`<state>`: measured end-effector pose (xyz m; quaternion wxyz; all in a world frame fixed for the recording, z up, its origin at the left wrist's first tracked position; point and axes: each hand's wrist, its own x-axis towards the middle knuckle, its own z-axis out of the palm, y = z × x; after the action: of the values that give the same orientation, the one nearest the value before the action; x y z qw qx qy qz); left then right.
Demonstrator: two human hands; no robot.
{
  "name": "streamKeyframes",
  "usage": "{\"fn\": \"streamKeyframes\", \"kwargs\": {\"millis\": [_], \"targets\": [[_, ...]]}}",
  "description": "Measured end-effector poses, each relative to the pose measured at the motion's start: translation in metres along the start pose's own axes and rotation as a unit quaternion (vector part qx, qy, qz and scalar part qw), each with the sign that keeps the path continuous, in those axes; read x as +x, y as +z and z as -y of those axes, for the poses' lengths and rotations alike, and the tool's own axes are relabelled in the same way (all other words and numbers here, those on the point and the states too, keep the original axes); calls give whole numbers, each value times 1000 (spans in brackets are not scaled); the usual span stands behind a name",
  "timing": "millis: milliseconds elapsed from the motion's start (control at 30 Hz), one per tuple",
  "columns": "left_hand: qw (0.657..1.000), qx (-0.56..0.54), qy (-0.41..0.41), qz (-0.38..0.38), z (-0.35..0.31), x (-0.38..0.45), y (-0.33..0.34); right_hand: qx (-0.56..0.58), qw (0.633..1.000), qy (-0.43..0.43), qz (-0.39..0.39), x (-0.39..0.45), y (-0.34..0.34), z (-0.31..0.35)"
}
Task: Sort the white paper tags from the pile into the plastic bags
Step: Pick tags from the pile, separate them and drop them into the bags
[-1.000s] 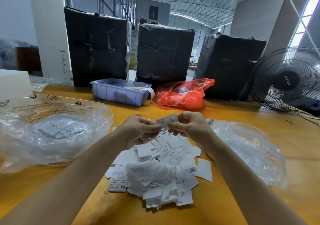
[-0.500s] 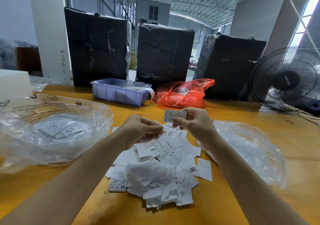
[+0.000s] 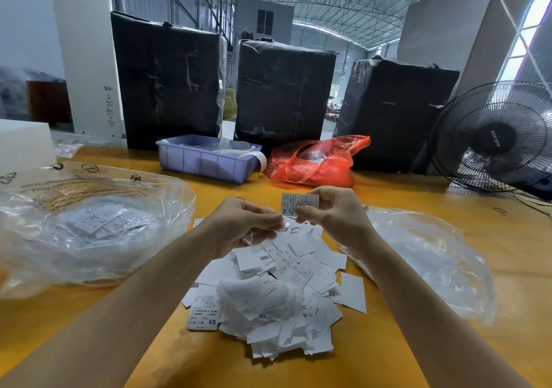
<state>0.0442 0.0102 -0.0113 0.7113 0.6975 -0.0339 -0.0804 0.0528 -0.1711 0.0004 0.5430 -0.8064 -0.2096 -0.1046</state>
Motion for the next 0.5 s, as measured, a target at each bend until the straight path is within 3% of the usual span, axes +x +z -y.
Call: {"fn": "streamKeyframes", "kwargs": {"millis": [500], "targets": [[1000, -3, -12, -6, 1, 0, 0, -8, 1000, -17, -9, 1, 2, 0]]}}
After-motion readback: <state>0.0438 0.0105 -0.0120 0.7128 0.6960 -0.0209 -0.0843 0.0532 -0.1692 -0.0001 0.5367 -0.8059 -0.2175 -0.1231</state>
